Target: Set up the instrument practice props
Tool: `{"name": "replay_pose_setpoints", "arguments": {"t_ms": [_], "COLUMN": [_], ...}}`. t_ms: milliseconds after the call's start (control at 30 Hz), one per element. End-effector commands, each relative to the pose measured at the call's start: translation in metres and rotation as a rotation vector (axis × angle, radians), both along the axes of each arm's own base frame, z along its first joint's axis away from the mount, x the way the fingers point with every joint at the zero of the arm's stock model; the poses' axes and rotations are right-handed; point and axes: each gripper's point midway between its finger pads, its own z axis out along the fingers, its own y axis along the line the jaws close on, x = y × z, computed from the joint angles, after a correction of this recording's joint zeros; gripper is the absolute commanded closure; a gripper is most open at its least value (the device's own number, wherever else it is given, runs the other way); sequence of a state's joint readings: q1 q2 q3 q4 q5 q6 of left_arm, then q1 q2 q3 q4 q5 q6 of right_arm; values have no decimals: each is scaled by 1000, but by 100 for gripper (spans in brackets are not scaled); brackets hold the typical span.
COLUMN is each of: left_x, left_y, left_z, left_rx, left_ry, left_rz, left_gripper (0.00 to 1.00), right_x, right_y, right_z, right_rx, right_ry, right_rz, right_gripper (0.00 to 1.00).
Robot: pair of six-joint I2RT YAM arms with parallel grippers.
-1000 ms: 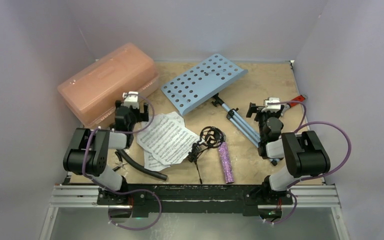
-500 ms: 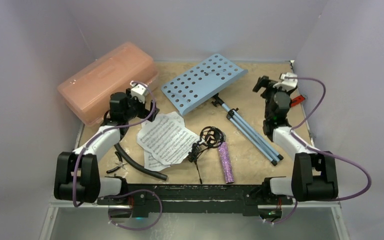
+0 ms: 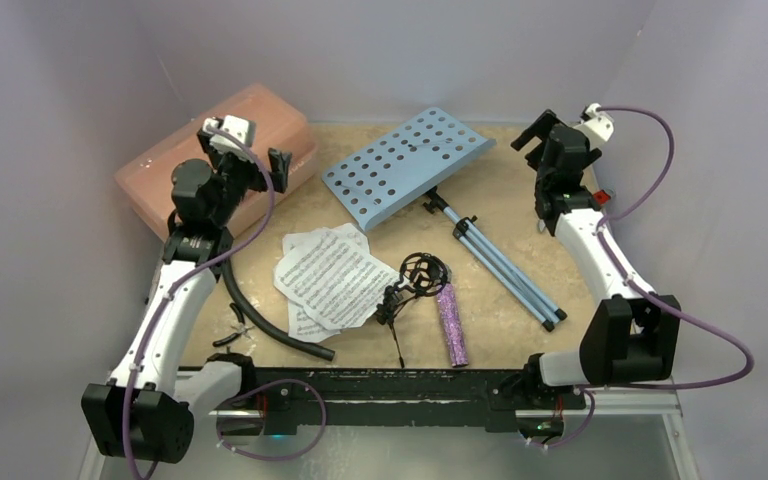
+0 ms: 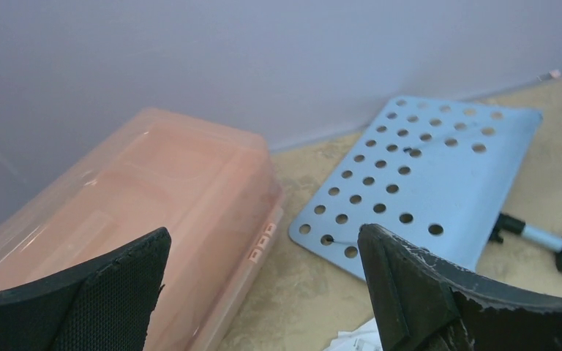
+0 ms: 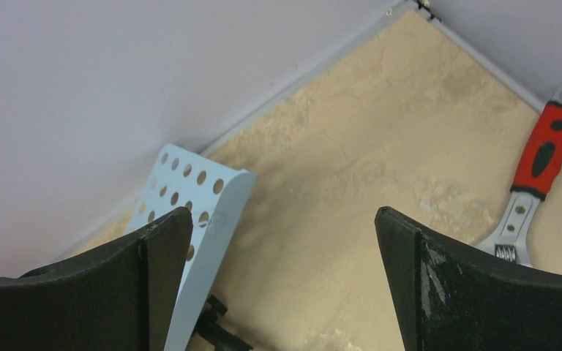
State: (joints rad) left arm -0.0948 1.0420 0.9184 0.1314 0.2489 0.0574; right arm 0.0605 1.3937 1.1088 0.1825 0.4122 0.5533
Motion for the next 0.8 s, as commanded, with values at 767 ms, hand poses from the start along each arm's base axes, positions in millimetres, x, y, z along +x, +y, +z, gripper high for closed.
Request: {"name": "replay_pose_setpoints", "arguments": {"t_ms": [767], "left_x": [-8], "left_y": [-7], "left_z": [-59], "left_rx": [-643], "left_ry": [545], "left_rz": [236], "left_gripper": [4], "right_x": [-2], "right_y": [112], "right_z": [-78], "right_rx": [359], "right_ry": [274], "right_rz": [511], "right_gripper": [2]}}
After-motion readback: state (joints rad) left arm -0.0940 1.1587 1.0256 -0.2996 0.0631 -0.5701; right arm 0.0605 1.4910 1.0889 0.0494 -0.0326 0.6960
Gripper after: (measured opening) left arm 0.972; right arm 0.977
